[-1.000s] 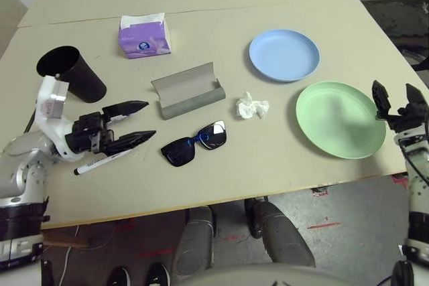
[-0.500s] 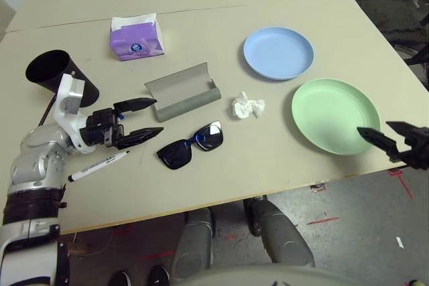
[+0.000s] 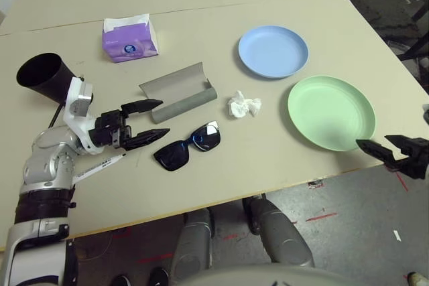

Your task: Organize and tidy the items on the table.

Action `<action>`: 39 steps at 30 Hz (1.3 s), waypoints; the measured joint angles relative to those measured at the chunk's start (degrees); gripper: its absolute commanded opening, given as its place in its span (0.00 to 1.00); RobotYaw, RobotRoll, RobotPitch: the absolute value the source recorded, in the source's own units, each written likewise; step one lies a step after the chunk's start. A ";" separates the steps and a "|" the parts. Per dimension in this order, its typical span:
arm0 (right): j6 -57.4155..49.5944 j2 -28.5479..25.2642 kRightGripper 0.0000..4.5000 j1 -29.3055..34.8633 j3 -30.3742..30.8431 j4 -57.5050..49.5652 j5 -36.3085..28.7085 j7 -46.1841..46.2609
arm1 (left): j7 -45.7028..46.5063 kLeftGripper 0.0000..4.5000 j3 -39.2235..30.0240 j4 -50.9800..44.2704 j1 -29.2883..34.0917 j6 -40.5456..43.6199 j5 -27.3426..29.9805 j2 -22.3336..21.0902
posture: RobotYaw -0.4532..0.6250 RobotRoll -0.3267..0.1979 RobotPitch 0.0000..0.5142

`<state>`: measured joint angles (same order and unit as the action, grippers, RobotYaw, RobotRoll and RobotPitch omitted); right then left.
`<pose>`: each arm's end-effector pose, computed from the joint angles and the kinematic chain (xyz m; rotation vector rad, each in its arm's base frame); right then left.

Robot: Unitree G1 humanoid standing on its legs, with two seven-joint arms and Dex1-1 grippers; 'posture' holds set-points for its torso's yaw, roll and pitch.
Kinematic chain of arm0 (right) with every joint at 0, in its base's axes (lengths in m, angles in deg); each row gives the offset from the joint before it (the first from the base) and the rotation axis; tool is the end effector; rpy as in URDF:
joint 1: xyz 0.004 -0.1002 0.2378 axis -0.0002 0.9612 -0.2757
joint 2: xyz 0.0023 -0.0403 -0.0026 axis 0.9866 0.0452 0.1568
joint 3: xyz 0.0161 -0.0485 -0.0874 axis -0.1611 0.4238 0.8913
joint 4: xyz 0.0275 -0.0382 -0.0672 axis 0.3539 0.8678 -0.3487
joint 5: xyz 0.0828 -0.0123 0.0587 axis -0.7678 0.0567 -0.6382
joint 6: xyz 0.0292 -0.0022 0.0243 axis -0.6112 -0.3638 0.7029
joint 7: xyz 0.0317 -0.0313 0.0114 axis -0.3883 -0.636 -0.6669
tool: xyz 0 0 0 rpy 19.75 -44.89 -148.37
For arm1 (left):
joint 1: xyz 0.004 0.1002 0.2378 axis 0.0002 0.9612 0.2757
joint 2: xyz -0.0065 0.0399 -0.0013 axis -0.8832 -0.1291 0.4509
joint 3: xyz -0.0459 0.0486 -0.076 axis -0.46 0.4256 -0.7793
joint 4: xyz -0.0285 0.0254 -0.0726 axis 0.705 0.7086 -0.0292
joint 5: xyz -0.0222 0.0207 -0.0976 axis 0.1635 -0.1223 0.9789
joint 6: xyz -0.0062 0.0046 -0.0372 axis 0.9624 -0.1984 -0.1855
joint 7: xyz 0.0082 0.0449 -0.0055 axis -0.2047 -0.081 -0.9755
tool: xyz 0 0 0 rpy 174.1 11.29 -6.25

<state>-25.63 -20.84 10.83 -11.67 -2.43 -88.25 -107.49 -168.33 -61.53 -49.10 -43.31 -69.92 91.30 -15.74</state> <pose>0.1645 -0.2931 0.1813 0.0291 0.5252 0.2475 0.2374 0.3282 0.1498 0.1057 -0.0338 -1.1643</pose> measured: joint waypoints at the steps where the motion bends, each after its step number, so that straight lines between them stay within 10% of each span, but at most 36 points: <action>1: 0.00 0.24 0.99 -0.61 0.79 0.61 0.18 -0.02 | 0.17 1.00 0.00 -0.51 0.34 0.06 0.02 0.08 | 0.22 0.62 0.47; 11: -1.45 1.59 0.99 -3.90 3.78 3.05 0.80 -0.19 | 2.50 1.00 -0.90 -5.18 2.86 1.27 1.22 0.06 | 0.25 0.62 0.47; 24: -3.41 2.51 0.01 -5.61 3.91 2.76 0.32 -2.18 | 4.80 1.00 -1.66 -7.76 4.42 2.04 2.38 0.06 | 0.25 0.62 0.47; 31: -8.42 -0.14 0.01 -10.73 1.81 5.94 -2.35 -4.68 | 5.10 1.00 -1.66 -7.96 4.42 2.23 2.41 0.07 | 0.23 0.62 0.48; 39: -18.05 -3.82 0.01 -33.12 1.90 18.93 -2.36 -4.21 | 5.06 1.00 -1.19 -7.47 3.61 2.33 2.29 0.39 | 0.24 0.62 0.48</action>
<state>-43.68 -24.66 -22.29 -9.77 16.50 -90.61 -111.71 -163.27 -62.72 -56.56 -39.70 -67.59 93.59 -15.36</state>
